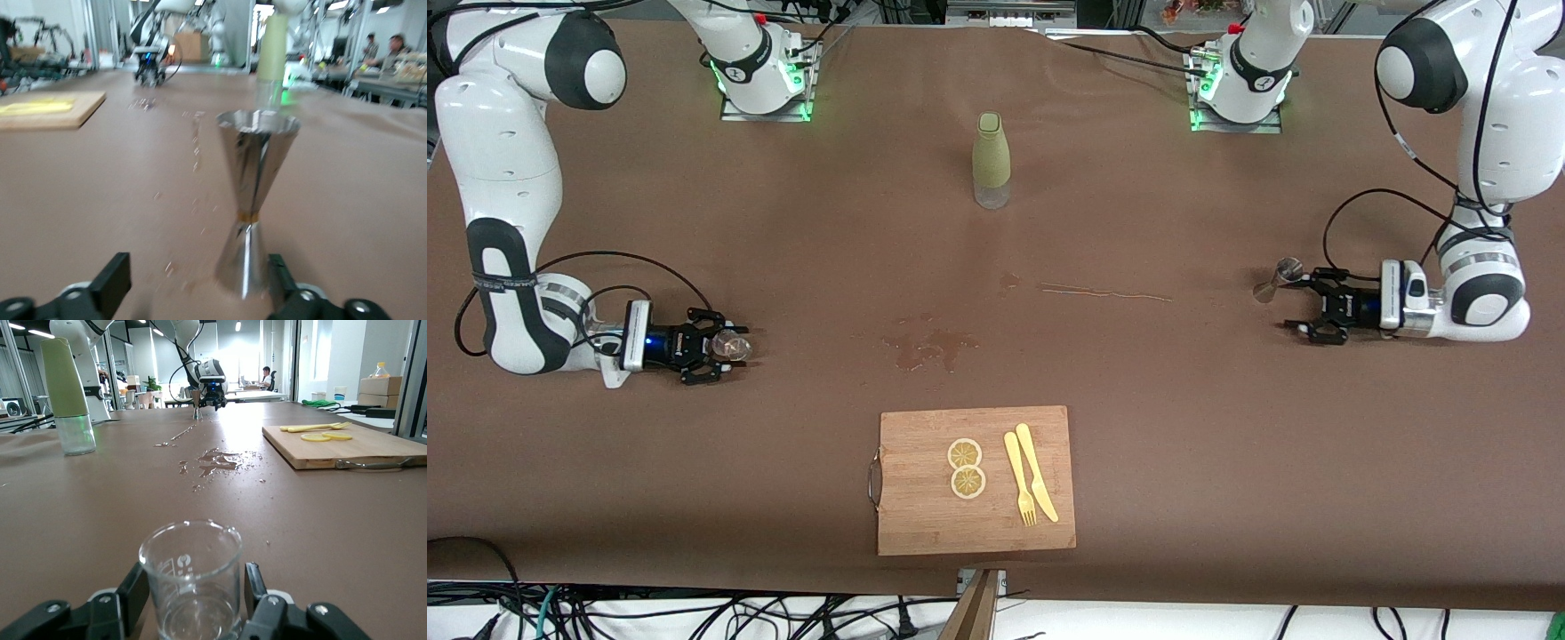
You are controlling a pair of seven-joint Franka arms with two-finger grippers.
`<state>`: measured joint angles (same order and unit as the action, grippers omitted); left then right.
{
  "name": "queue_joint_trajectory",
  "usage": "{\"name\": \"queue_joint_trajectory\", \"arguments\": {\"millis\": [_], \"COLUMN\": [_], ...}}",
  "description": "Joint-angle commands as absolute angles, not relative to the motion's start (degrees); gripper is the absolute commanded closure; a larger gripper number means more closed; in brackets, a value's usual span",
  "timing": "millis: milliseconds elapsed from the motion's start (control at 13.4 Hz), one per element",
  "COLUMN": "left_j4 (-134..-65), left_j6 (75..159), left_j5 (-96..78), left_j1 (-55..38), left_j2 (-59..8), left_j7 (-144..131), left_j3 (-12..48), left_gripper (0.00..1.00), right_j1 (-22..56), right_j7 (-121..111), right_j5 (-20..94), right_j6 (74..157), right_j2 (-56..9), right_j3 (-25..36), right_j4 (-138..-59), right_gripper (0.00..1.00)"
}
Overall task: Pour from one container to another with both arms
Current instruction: 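Set down the jigger and open the left gripper, lifting it away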
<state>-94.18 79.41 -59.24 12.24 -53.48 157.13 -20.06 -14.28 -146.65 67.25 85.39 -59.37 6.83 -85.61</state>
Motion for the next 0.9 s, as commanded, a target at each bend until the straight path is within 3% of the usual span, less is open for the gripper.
{"name": "queue_joint_trajectory", "arguments": {"millis": [0, 374, 822], "left_j4": [-87.2, -78.9, -78.7], "left_j6": [80.1, 79.4, 75.5], "left_j5": [-51.1, -38.6, -33.4], "left_j1": [11.3, 8.6, 2.6], "left_j2": [-54.0, -50.2, -41.3], "left_j7": [153.3, 116.0, 82.7], "left_j3": [-21.7, -21.5, -21.2], "left_gripper": [0.0, 0.0, 0.0], "right_j1": [-15.1, -15.0, -14.7], "right_j7": [-147.7, -148.1, -148.1], "right_j5": [65.2, 65.1, 65.5], "right_j6": [85.1, 85.0, 85.5], "right_j2": [-59.5, -59.6, -59.9], "right_j3": [7.2, 7.0, 5.1], "right_j4": [-85.5, -85.9, -86.0], "right_gripper": [0.34, 0.34, 0.34]}}
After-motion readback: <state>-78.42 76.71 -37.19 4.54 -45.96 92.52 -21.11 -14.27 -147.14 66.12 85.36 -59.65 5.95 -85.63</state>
